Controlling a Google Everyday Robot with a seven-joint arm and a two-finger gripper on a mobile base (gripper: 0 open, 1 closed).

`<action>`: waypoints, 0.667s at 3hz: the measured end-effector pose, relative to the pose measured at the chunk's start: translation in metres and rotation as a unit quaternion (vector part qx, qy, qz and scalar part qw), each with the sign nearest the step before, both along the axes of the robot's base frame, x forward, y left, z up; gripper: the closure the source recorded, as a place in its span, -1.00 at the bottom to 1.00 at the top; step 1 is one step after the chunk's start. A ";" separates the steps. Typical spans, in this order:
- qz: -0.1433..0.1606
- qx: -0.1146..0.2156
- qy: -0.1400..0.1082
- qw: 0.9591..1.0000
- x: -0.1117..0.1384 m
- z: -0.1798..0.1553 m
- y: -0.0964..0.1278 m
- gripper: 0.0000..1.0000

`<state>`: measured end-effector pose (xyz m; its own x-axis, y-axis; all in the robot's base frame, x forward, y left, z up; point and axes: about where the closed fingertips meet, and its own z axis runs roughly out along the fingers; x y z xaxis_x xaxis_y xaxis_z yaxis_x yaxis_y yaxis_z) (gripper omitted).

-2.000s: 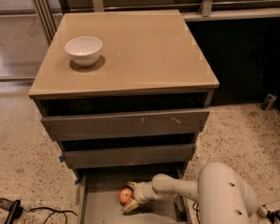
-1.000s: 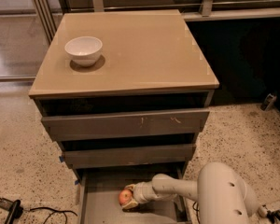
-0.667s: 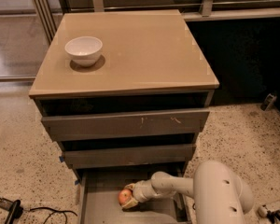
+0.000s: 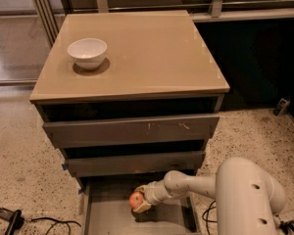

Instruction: Pick apple from bottom drawer and place on counter

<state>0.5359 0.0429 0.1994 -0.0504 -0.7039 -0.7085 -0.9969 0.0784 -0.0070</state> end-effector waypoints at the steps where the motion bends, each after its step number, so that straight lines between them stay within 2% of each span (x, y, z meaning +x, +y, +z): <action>1: 0.006 0.006 -0.033 0.999 -0.020 0.055 -0.019 1.00; 2: 0.013 0.011 -0.047 0.999 -0.041 0.084 -0.029 1.00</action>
Offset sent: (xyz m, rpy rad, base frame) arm -0.0649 -0.0443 0.1209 0.0300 -0.1326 0.0385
